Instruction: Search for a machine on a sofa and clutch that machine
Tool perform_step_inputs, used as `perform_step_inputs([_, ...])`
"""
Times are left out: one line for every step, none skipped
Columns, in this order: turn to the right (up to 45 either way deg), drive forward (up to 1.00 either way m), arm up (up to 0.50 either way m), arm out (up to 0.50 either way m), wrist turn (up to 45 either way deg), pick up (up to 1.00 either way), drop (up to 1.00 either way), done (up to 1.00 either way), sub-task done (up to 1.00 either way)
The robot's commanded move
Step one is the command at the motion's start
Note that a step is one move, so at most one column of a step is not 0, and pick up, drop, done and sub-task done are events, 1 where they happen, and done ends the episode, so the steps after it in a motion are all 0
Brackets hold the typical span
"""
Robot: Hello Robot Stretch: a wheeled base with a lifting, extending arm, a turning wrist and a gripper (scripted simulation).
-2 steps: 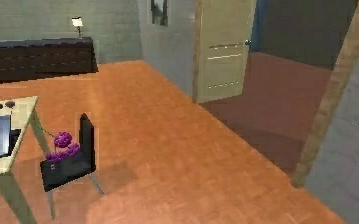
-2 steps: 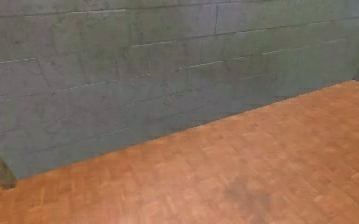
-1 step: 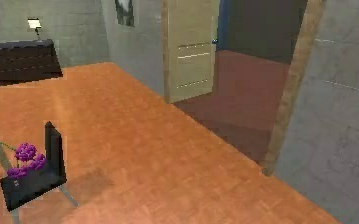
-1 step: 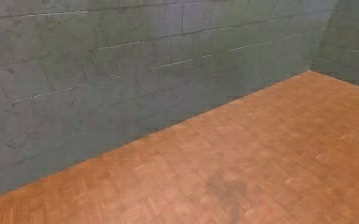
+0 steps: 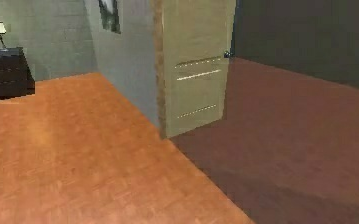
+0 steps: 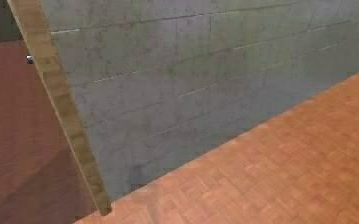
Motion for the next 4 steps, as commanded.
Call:
perform_step_inputs([9.0,0.0,0.0,0.0,0.0,0.0,0.0,0.0,0.0])
perform_step_inputs([0.0,0.25,0.0,0.0,0.0,0.0,0.0,0.0,0.0])
perform_step_inputs([27.0,0.0,0.0,0.0,0.0,0.0,0.0,0.0,0.0])
perform_step_inputs([0.0,1.0,0.0,0.0,0.0,0.0,0.0,0.0,0.0])
